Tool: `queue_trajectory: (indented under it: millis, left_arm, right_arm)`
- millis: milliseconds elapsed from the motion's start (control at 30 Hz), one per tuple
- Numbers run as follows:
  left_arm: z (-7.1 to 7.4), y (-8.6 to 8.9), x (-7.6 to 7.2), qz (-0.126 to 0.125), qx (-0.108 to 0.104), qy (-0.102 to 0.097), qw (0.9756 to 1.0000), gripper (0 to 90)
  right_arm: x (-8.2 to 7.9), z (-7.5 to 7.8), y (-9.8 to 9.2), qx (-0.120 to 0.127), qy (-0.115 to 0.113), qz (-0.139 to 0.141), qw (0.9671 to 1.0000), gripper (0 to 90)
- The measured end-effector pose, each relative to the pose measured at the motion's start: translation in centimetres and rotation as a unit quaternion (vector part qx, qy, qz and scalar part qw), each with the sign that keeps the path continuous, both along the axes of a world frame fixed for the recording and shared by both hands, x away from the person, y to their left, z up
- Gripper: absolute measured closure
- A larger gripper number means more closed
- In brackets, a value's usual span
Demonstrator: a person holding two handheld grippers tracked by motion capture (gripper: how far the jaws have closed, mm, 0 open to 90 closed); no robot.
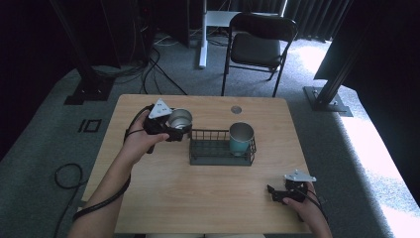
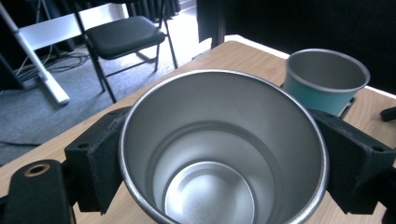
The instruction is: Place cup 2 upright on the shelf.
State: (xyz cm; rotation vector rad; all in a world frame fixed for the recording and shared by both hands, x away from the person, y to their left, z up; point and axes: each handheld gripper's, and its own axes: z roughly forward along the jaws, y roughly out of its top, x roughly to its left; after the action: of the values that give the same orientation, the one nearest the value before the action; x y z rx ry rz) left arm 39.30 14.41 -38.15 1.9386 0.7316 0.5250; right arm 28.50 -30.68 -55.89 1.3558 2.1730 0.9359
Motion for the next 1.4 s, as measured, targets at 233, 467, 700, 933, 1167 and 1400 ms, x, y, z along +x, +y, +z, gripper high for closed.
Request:
queue_trajectory:
  millis: [233, 467, 700, 933, 1167, 1400]
  left_arm:
    - [0.2, -2.3, 0.2, -0.030, -0.003, -0.006, 0.9995, 13.9]
    - [-0.5, -3.6, 0.5, -0.045, -0.005, 0.001, 0.9990, 13.9]
    - [-1.8, -5.4, 1.1, -0.064, -0.004, 0.011, 0.9979, 13.9]
    - [-3.4, -6.7, 1.5, -0.074, -0.004, 0.025, 0.9970, 13.9]
    - [-5.0, -7.6, 2.0, -0.081, -0.001, 0.036, 0.9961, 13.9]
    - [-6.6, -8.0, 2.5, -0.080, 0.008, 0.050, 0.9955, 13.9]
  right_arm:
    - [0.0, 0.0, 0.0, 0.000, 0.000, 0.000, 1.0000, 11.1]
    - [0.0, 0.0, 0.0, 0.001, 0.000, 0.000, 1.0000, 11.2]
    - [0.0, 0.0, 0.0, 0.000, 0.000, 0.000, 1.0000, 11.2]
    - [0.0, 0.0, 0.0, 0.002, 0.002, 0.000, 1.0000, 11.2]
    - [0.0, 0.0, 0.0, 0.001, 0.002, 0.000, 1.0000, 11.2]
    - [0.0, 0.0, 0.0, 0.003, 0.002, 0.000, 1.0000, 11.1]
